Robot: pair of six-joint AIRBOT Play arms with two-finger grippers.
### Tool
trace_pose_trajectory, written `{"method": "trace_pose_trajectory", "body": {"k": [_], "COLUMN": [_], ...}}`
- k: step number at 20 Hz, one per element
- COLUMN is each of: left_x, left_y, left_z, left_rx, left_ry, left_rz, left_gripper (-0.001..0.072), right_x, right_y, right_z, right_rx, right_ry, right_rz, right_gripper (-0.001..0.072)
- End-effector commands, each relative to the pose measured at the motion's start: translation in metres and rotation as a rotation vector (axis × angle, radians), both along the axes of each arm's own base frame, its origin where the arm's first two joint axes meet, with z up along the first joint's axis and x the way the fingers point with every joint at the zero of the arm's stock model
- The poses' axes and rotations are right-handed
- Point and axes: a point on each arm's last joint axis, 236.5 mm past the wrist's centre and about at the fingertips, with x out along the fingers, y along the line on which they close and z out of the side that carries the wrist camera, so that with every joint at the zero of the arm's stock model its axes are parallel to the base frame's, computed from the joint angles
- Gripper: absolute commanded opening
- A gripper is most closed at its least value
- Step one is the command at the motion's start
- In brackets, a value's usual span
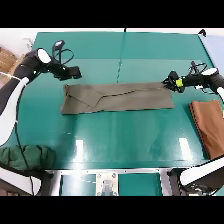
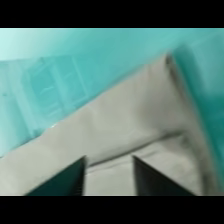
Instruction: Fold the shirts.
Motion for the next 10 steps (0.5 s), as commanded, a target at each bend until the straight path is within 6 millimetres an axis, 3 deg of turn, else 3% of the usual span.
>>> {"method": "trace_pose_trajectory", "body": {"k": [1, 4, 6, 8, 9, 10], "left_x": [0.013, -0.024, -0.042, -0.048, -0.049, -0.050], "left_y": [0.048, 0.072, 0.067, 0.046, 0.035, 0.023], "left_z": [0.000, -0.011, -0.016, -0.014, -0.012, -0.010], "left_rx": [0.021, 0.032, 0.042, 0.009, -0.008, -0.019], "left_ry": [0.040, 0.219, 0.284, 0.297, 0.290, 0.272], "left_rz": [0.131, 0.125, 0.067, 0.003, -0.029, -0.084], "left_gripper": [0.0591, 0.0590, 0.0589, 0.0560, 0.0263, 0.0021], "right_x": [-0.016, -0.049, -0.061, -0.064, -0.062, -0.061], "right_y": [-0.030, -0.068, -0.067, -0.051, -0.040, -0.025], "right_z": [0.002, -0.013, -0.025, -0.040, -0.043, -0.047], "right_rx": [-0.035, -0.050, -0.019, 0.039, 0.076, 0.115], "right_ry": [0.025, 0.111, 0.144, 0.166, 0.161, 0.162], "right_rz": [0.128, 0.133, 0.170, 0.211, 0.233, 0.258], "right_gripper": [0.0511, 0.0522, 0.0522, 0.0522, 0.0522, 0.0522]}}
